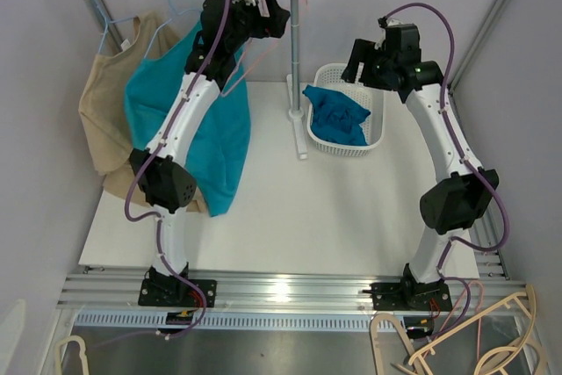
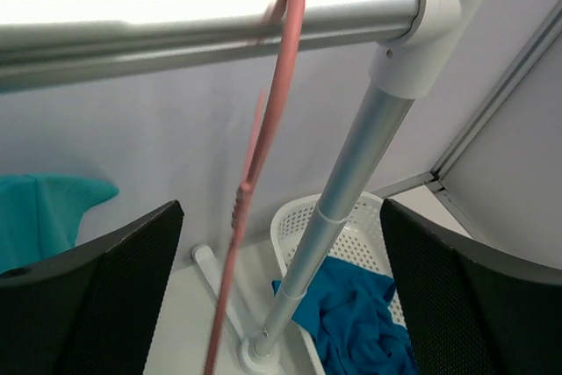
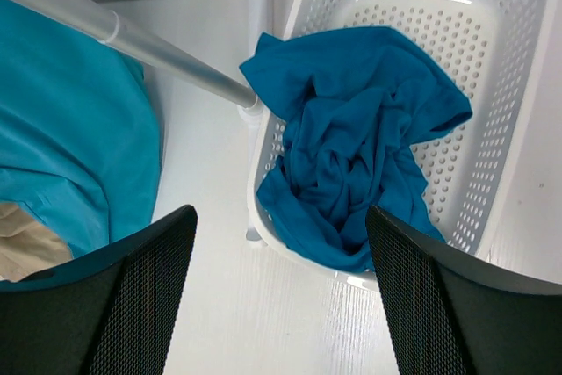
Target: Remove the t-shirt from the hanger
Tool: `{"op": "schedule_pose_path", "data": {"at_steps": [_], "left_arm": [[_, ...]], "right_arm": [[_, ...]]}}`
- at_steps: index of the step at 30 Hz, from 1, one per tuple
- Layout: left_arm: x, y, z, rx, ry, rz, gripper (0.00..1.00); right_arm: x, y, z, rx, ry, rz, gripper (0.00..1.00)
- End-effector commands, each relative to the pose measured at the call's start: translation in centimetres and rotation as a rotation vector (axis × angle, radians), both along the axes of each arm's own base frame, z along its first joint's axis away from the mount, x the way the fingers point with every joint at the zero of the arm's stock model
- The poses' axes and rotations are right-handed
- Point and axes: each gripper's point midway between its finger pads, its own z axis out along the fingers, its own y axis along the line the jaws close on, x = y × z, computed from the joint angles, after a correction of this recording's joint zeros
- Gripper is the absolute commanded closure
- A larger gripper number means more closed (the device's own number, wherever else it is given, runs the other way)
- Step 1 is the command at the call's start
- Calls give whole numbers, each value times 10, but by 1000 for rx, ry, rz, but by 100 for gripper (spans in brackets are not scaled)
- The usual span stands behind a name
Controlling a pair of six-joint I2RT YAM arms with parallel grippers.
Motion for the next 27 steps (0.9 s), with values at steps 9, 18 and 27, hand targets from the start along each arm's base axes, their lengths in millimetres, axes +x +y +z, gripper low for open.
{"op": "schedule_pose_path", "data": {"at_steps": [9,18,27], "left_arm": [[-83,43,84,-11,-112,-112,0],[-99,138,91,24,-59,131,1],[-95,201,87,112,-86,245,0]], "right_arm": [[-26,8,14,28,-4,46,18],[-41,16,11,29,11,70,18],[-61,23,0,32,30,103,18]]}}
